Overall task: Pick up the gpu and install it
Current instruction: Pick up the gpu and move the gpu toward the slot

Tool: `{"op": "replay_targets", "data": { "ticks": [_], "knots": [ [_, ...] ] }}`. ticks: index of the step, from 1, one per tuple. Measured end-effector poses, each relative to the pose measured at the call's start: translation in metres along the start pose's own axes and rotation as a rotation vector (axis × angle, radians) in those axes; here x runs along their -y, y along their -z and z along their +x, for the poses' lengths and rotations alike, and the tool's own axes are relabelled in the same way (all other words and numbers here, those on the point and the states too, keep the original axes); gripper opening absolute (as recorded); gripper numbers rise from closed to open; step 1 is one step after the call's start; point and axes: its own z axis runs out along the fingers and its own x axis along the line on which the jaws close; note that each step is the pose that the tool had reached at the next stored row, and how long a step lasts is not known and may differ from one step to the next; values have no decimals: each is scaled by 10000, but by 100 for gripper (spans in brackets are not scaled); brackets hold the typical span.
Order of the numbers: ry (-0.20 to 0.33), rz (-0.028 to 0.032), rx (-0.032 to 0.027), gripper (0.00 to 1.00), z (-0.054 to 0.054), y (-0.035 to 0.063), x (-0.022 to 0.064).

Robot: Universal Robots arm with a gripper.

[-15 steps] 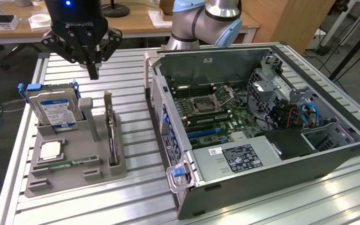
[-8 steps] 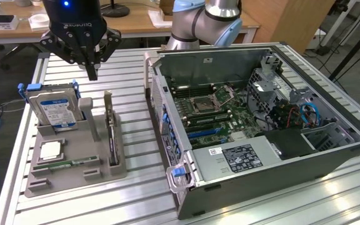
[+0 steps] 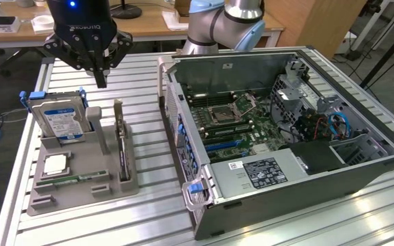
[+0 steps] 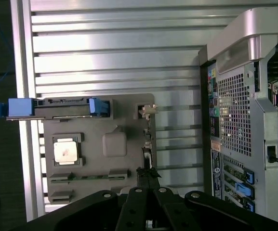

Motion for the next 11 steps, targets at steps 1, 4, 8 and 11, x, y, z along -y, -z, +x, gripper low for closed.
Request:
{"op": "replay_targets", "data": {
  "ticks": [1,4,8,11],
  "knots": [
    [0,0,0,11,0,0,0],
    [1,1,-1,17,0,0,0],
    [0,0,0,29,0,0,0],
    [0,0,0,41,0,0,0]
  ]
}}
